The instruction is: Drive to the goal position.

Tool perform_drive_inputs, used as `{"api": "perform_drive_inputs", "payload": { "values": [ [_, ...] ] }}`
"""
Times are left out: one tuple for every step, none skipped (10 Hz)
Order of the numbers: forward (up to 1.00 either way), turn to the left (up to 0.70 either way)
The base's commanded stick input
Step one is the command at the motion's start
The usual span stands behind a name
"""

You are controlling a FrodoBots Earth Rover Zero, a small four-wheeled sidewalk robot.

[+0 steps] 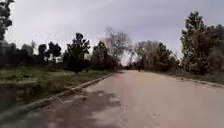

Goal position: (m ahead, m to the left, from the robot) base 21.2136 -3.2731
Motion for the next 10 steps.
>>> {"api": "perform_drive_inputs", "payload": {
  "values": [
    [0.7,0.0],
    [0.7,0.0],
    [0.7,0.0],
    [0.7,0.0],
    [0.7,0.0],
    [0.7,0.0],
    [0.7,0.0],
    [0.7,0.0],
    [0.7,0.0],
    [0.7,0.0]
  ]
}}
